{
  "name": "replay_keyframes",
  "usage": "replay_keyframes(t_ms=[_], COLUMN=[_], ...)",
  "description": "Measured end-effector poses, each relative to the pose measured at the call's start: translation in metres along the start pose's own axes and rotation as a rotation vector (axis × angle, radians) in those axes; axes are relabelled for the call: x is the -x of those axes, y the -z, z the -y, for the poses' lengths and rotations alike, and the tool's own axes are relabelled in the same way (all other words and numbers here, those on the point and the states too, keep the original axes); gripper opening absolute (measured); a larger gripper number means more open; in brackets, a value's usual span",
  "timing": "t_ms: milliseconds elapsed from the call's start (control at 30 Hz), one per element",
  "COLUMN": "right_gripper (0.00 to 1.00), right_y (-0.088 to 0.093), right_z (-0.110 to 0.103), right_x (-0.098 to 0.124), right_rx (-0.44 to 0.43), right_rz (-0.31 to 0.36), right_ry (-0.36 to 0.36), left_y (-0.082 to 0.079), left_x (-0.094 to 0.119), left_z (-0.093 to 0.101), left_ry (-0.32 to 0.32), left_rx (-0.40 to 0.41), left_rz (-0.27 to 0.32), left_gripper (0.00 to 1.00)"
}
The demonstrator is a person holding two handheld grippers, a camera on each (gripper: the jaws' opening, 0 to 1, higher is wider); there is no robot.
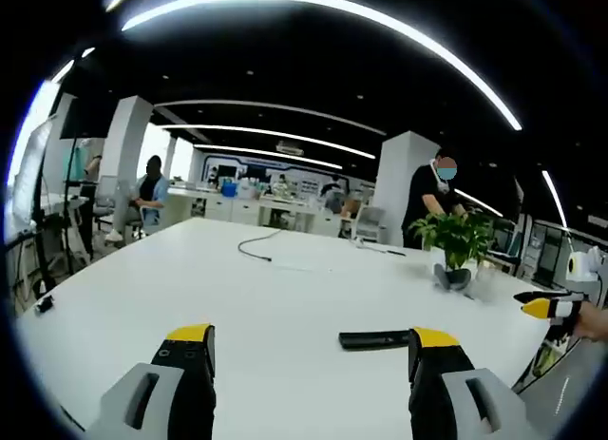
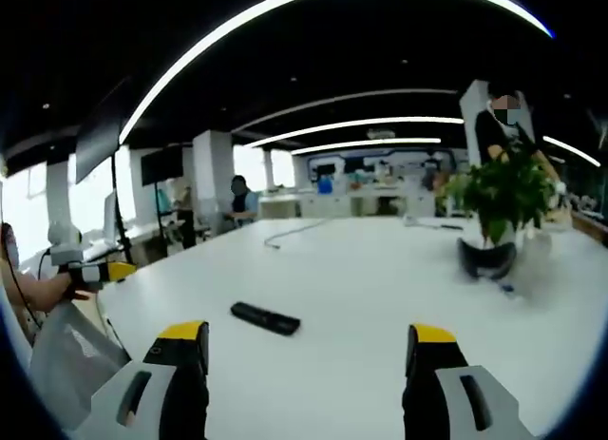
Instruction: Press the specified remote control buttons in sequence, fully releasing each button before pressing the next.
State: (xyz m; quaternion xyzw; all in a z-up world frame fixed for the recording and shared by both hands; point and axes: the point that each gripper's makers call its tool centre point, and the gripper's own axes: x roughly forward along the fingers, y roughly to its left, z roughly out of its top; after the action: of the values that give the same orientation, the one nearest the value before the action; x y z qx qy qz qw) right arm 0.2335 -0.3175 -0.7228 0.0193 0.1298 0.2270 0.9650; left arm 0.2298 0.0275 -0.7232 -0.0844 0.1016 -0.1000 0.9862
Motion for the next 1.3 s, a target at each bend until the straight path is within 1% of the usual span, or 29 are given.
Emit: replay_keyframes(t_ms=[100, 233, 333, 433, 533, 667, 767, 867, 933, 1000, 1067, 1167, 1300], right_gripper=[0.84, 0.82, 0.82, 0.82, 0.82, 0.81, 0.81, 0.81, 0.81, 0.81, 0.80, 0.80, 0.80], right_y=[0.002, 0.007, 0.012, 0.012, 0.013, 0.013, 0.012, 0.012, 0.013, 0.010, 0.007, 0.011, 0.008], right_z=[0.001, -0.004, -0.009, -0.012, -0.013, -0.017, -0.025, -0.024, -0.022, -0.019, -0.014, -0.009, -0.009], right_x=[-0.001, -0.005, -0.008, -0.009, -0.009, -0.011, -0.013, -0.013, -0.012, -0.010, -0.009, -0.007, -0.007], right_rx=[0.000, -0.006, 0.026, 0.050, 0.063, 0.092, 0.124, 0.149, 0.150, 0.161, 0.170, 0.134, 0.122], right_rz=[-0.014, -0.043, -0.075, -0.083, -0.090, -0.100, -0.105, -0.110, -0.115, -0.099, -0.091, -0.093, -0.076], right_ry=[0.006, -0.024, -0.037, -0.045, -0.049, -0.059, -0.094, -0.082, -0.075, -0.060, -0.034, -0.033, -0.034], left_y=[0.001, 0.001, 0.000, -0.001, -0.001, 0.008, 0.008, 0.008, 0.006, 0.004, 0.004, 0.004, 0.003], left_x=[0.000, 0.001, 0.001, 0.001, 0.002, -0.002, -0.002, -0.002, -0.001, -0.001, -0.001, -0.001, 0.000], left_z=[0.000, -0.005, -0.007, -0.006, -0.007, -0.007, -0.004, -0.005, -0.006, -0.007, -0.006, -0.003, -0.004], left_ry=[0.000, -0.023, -0.029, -0.023, -0.031, -0.025, -0.013, -0.013, -0.011, -0.016, -0.017, -0.023, -0.020], left_rx=[0.005, 0.002, 0.003, 0.001, -0.001, 0.003, -0.006, 0.010, 0.031, 0.053, 0.068, 0.043, 0.037], left_rz=[-0.003, -0.003, 0.001, 0.005, 0.008, -0.044, -0.042, -0.046, -0.034, -0.019, -0.017, -0.019, -0.015], left_gripper=[0.86, 0.86, 0.86, 0.85, 0.85, 0.85, 0.85, 0.85, 0.85, 0.85, 0.85, 0.84, 0.84])
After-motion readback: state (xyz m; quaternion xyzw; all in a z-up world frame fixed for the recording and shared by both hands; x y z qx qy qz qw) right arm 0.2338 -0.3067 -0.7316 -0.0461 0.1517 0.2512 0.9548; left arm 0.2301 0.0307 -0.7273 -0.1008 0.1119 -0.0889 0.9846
